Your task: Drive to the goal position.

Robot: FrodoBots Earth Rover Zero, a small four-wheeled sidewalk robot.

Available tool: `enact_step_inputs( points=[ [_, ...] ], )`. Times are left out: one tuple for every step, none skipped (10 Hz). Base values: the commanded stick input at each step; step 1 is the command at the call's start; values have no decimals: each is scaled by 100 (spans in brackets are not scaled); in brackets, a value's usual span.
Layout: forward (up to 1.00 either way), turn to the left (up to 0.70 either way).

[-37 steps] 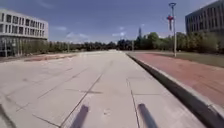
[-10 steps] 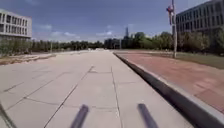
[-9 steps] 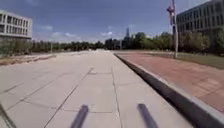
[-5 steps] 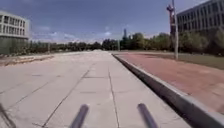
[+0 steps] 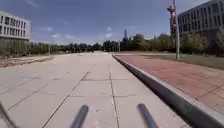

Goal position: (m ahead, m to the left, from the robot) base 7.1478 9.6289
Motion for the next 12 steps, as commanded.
enact_step_inputs(
  points=[
    [52, 0],
    [70, 0],
    [70, 0],
    [70, 0],
    [70, 0],
    [70, 0],
    [70, 0],
    [70, 0],
    [70, 0],
    [70, 0],
    [70, 0],
    [70, 0]
  ],
)
